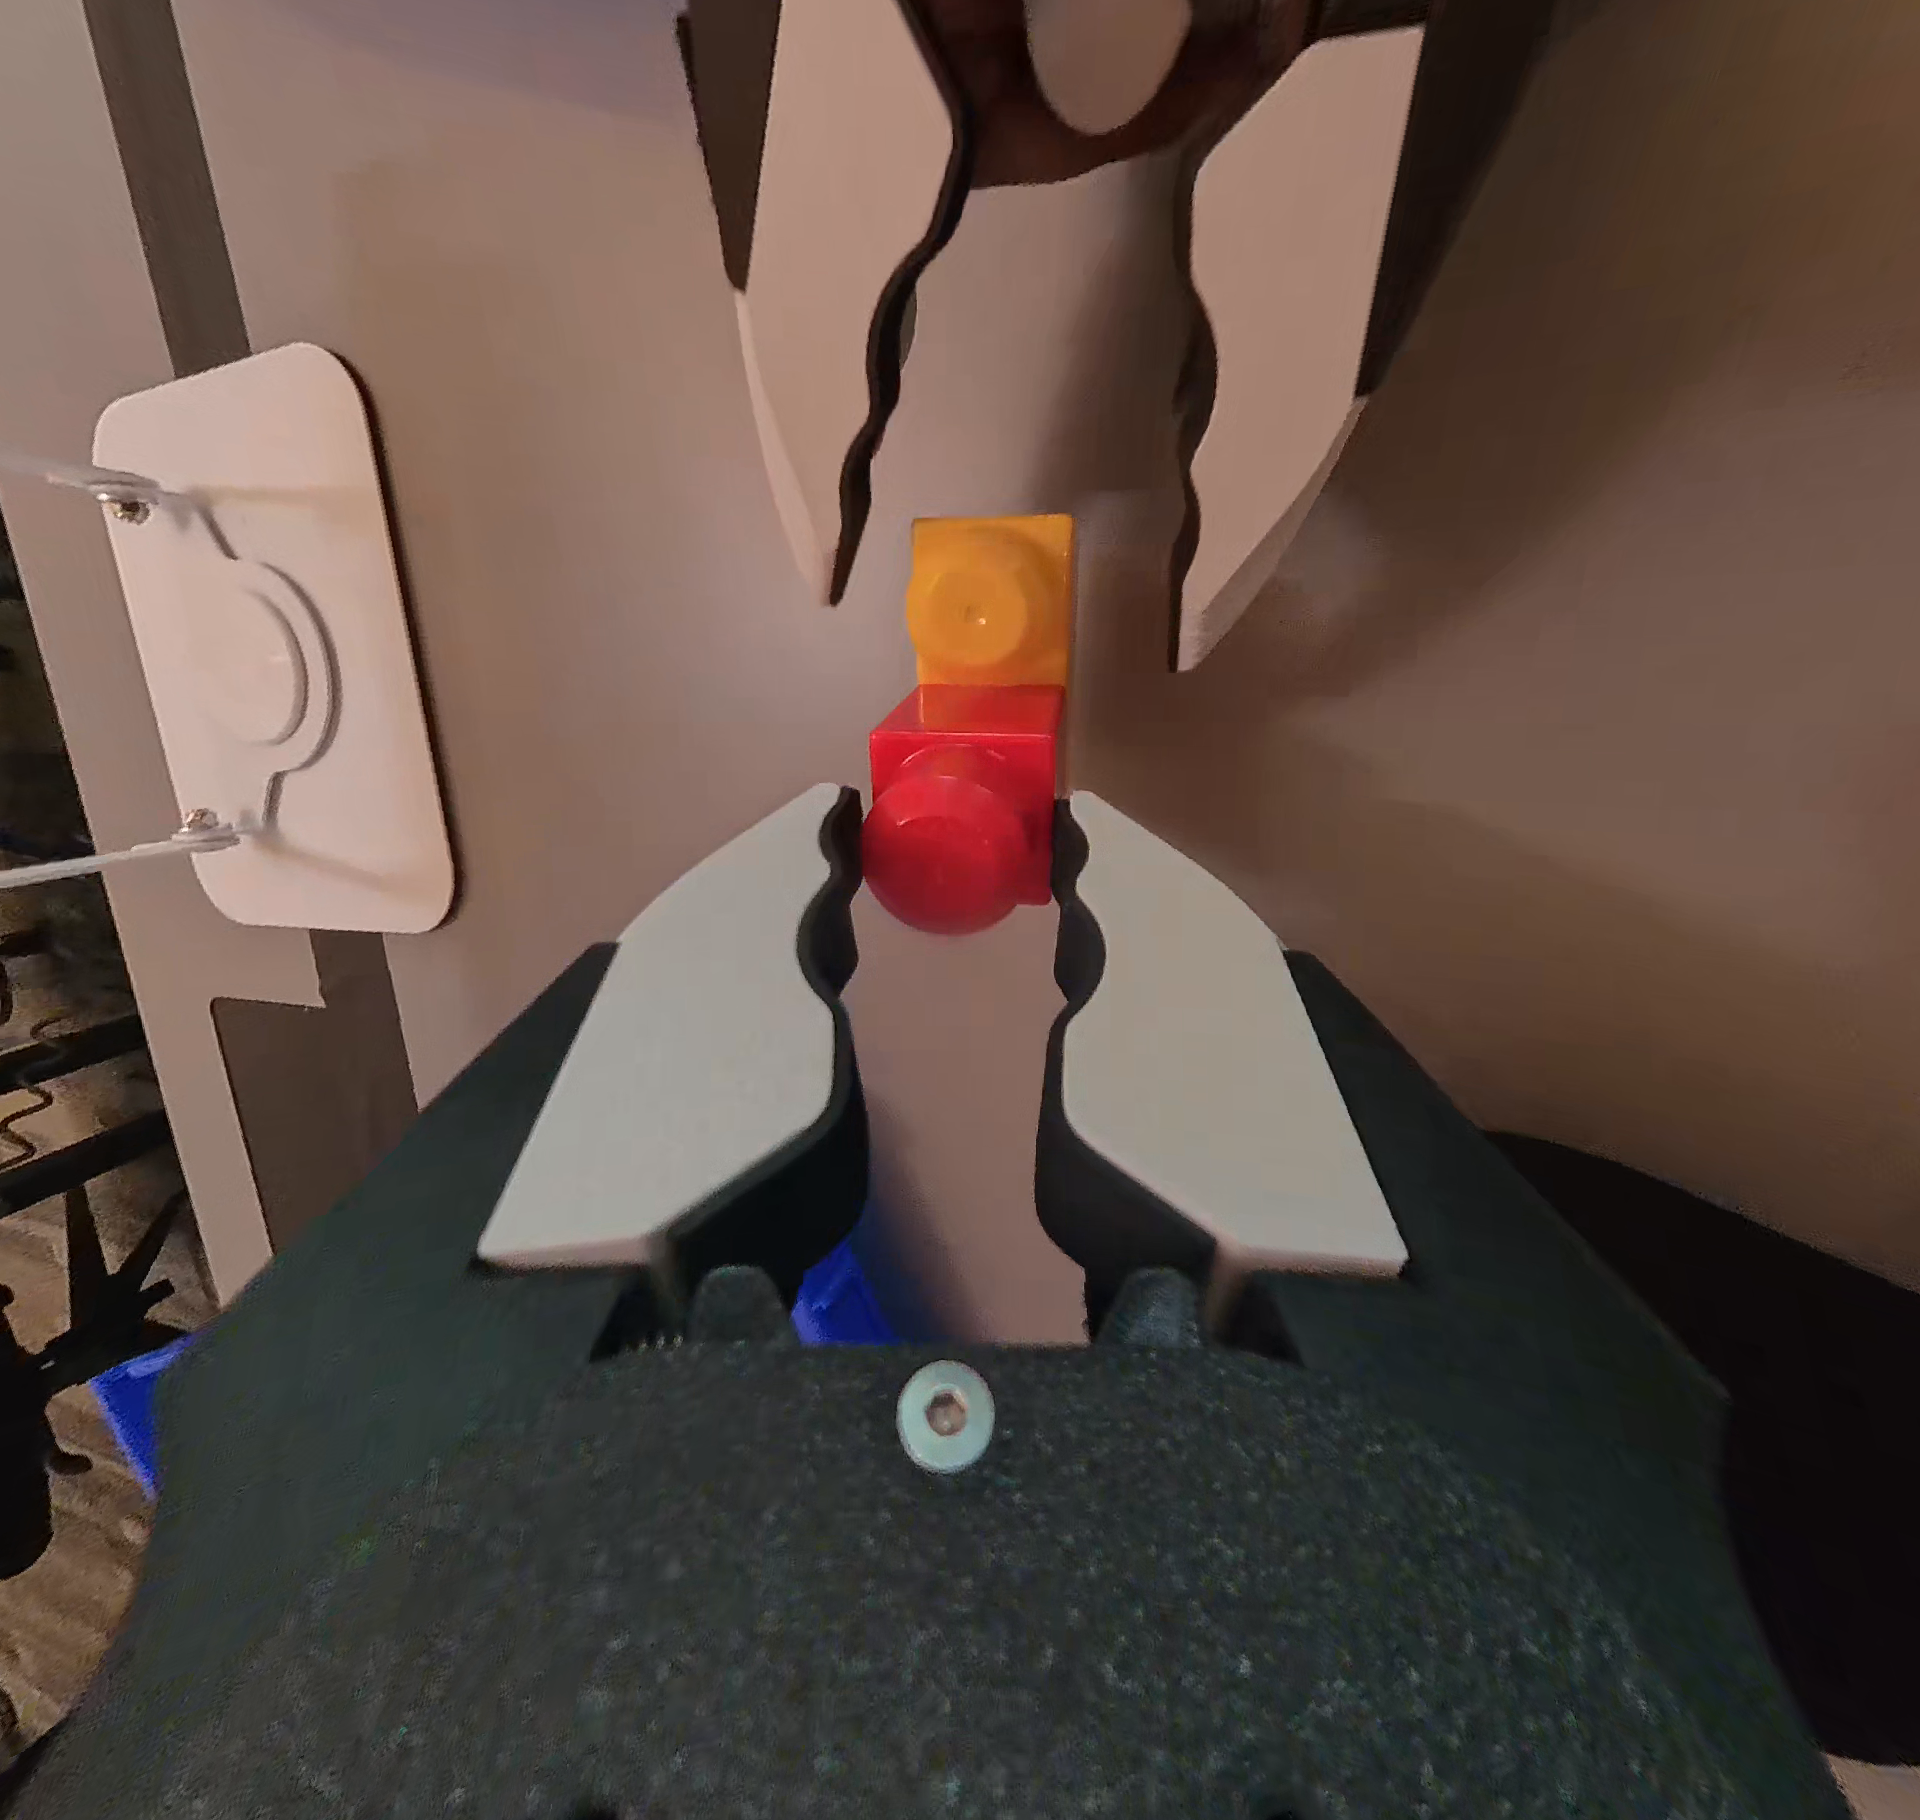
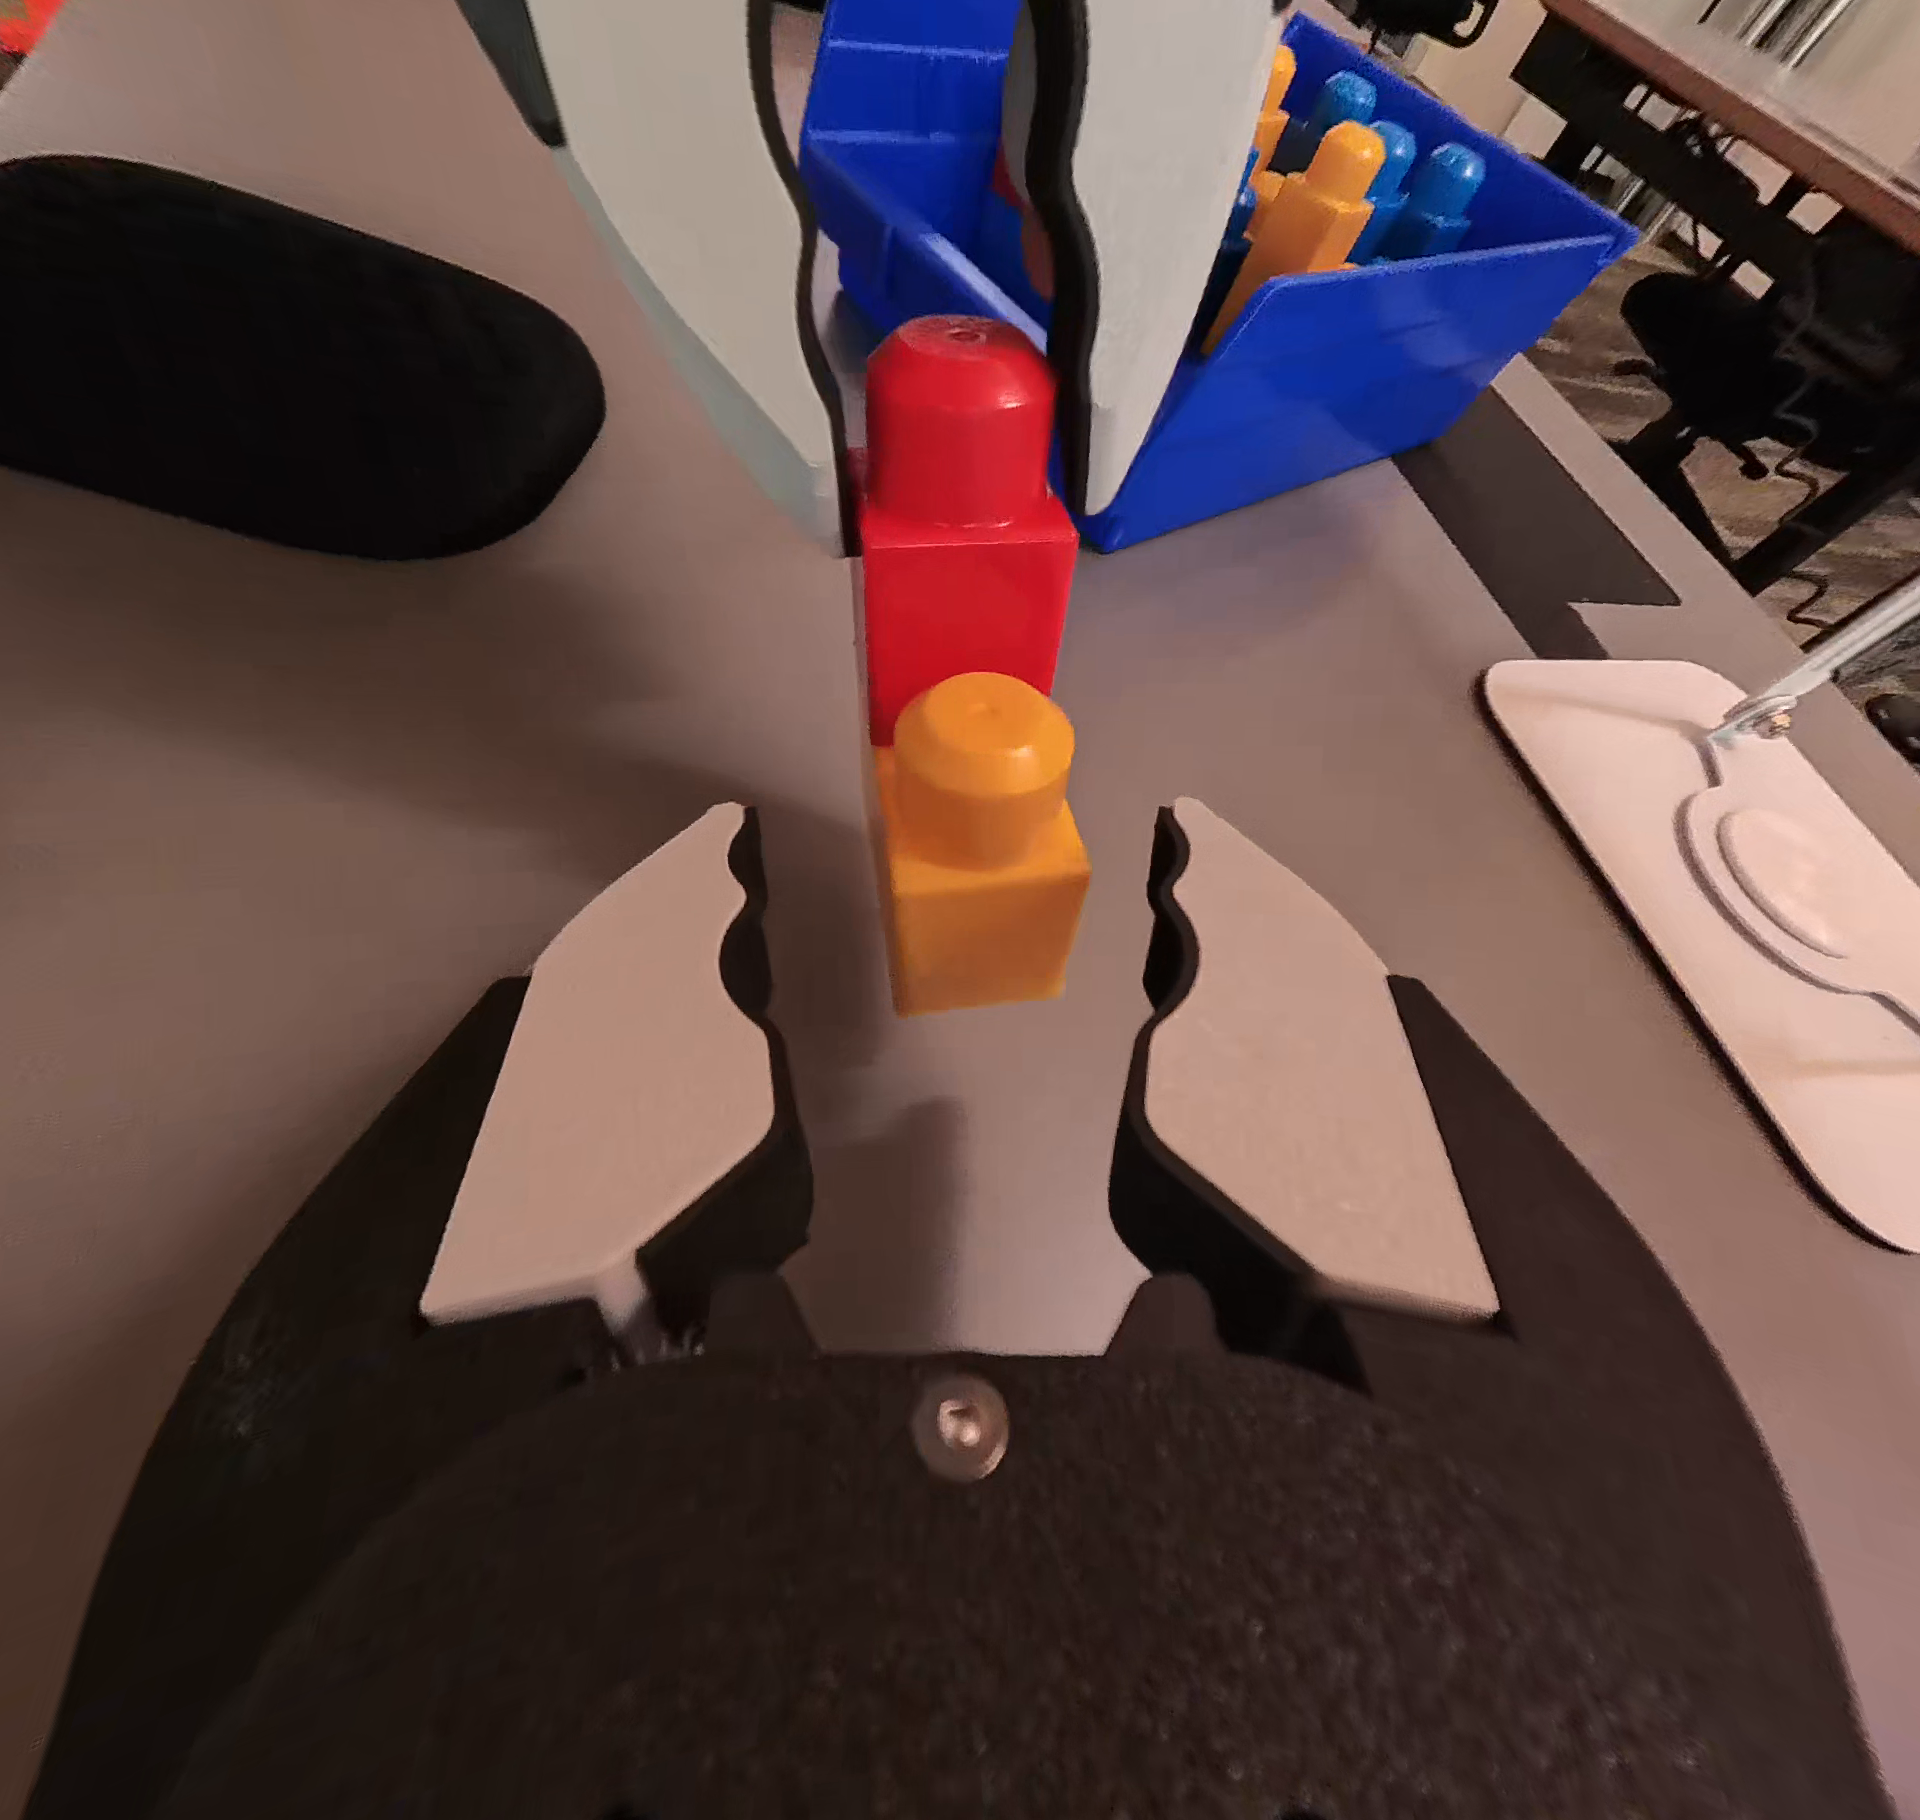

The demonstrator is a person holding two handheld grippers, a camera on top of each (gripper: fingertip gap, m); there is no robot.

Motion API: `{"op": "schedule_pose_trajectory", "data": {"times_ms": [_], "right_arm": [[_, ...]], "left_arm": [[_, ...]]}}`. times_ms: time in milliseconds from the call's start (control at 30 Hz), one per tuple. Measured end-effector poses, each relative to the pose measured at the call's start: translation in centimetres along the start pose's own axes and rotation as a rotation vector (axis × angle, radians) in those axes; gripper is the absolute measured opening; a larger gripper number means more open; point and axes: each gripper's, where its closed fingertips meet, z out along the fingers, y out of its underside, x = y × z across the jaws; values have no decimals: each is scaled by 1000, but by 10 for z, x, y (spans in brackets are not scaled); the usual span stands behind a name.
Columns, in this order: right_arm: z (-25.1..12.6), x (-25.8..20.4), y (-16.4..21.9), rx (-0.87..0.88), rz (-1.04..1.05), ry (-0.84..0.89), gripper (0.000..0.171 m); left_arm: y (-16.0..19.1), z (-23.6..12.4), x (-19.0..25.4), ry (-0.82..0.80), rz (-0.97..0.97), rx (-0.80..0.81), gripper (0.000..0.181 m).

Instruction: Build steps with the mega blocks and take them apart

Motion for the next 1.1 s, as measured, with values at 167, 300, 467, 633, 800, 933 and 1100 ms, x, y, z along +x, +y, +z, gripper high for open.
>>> {"op": "schedule_pose_trajectory", "data": {"times_ms": [167,300,467,633,800,933,1100], "right_arm": [[-1,-6,11,-66,-35,-32,37],[-8,-3,3,-17,-7,-48,36],[-27,13,-16,136,110,-38,36],[-61,33,-53,452,324,-71,36],[-83,40,-72,640,439,-134,36],[-89,40,-80,713,483,-165,36],[-87,36,-81,723,492,-191,36]], "left_arm": [[-6,2,8,26,18,23,35],[-16,-7,6,27,-31,134,35],[-40,-39,-11,-15,-169,478,53],[-60,-71,-25,-18,-361,912,55],[-64,-55,-30,78,-571,1104,58],[-74,-50,-28,170,-664,1241,57],[-85,-52,-21,164,-637,1307,57]]}}
